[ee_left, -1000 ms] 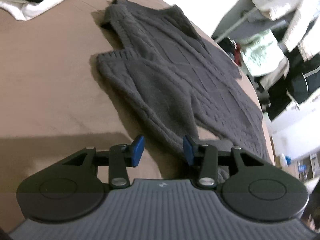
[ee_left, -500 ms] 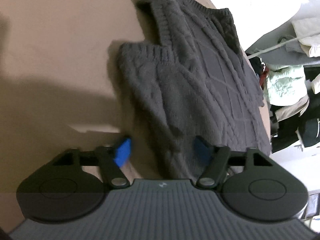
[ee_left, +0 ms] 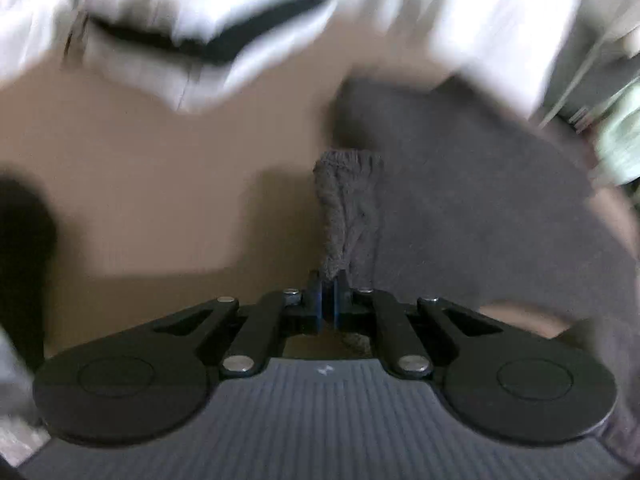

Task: Fold clothes

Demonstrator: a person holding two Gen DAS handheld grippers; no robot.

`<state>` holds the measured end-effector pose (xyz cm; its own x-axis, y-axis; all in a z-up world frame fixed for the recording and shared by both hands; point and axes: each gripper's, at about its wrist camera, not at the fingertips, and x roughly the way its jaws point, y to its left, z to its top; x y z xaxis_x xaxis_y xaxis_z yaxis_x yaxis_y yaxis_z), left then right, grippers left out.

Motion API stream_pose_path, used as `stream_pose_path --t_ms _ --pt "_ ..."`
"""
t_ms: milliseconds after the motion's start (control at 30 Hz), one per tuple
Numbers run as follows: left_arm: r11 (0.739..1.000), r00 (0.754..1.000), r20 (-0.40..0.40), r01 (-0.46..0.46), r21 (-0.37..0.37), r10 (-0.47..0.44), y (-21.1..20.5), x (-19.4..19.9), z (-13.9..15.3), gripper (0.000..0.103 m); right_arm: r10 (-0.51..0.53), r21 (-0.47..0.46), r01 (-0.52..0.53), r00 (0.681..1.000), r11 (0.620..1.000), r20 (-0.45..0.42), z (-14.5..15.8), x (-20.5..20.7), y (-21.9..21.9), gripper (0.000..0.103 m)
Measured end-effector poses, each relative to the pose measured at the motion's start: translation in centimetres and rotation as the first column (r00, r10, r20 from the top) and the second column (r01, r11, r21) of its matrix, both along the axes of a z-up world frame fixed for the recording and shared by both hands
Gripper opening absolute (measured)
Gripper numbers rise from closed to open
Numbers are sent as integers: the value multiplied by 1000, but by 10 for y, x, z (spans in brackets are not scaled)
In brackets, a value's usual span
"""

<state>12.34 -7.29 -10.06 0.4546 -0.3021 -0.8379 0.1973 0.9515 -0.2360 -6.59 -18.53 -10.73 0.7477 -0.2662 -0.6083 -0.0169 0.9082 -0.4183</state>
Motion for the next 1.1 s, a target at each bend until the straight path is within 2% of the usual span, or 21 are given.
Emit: stream_pose_path --t_ms 67,133,167,200,233,333,367,433,500,600,667,733,833,900,967,1033,1067,1100 --pt "1000 1000 -10 4 19 -4 -1 3 -3 5 7 109 8 991 994 -135 -28 9 -9 9" --pt "999 1000 -20 8 37 -7 -3 6 -5 5 -14 200 62 972 978 -235 -48 13 -23 11" --pt "998 1000 -7 17 53 -16 -4 5 -4 6 -24 247 85 970 965 -240 -48 11 -32 27" --pt "996 999 15 28 83 -30 -6 2 -3 6 -33 298 102 973 949 -227 -43 8 -41 40" --pt "992 999 25 34 121 -38 -8 0 -4 7 -42 349 121 973 929 -226 -39 6 -50 59" --pt "980 998 28 42 195 -48 -14 0 -8 7 -70 492 143 984 859 -164 -21 -9 -85 60" --pt "983 999 23 38 181 -42 -14 1 -7 7 -84 540 144 987 830 -134 -14 -16 -98 60" --pt "995 998 56 32 93 -37 -5 -4 3 7 -154 627 160 986 762 -64 -7 -38 -129 62" --pt "999 990 133 37 33 -42 1 -13 21 9 -273 684 214 962 697 -23 -4 -56 -164 65" --pt "996 965 245 83 30 -88 -14 -25 42 22 -478 706 362 878 609 -38 -12 -78 -219 66" --pt "983 946 268 175 53 -182 -37 -32 46 37 -567 728 417 822 545 -47 -21 -86 -241 66" --pt "955 916 271 283 86 -295 -62 -39 45 43 -641 752 456 765 477 -57 -31 -93 -259 66" --pt "882 846 253 430 195 -469 -108 -52 35 48 -740 784 500 668 368 -78 -47 -103 -286 66" --pt "820 796 236 485 303 -557 -137 -57 24 51 -798 803 520 595 291 -97 -57 -109 -304 66" --pt "754 753 222 492 435 -620 -161 -59 10 58 -847 819 533 518 212 -118 -67 -116 -322 66" --pt "699 735 201 468 540 -648 -179 -54 -7 61 -888 833 538 437 131 -142 -78 -122 -341 68" --pt "686 735 193 458 566 -650 -184 -49 -14 61 -905 839 537 395 91 -155 -83 -126 -350 70" --pt "687 741 189 453 568 -644 -187 -43 -20 61 -917 846 528 370 79 -145 -87 -126 -357 70"
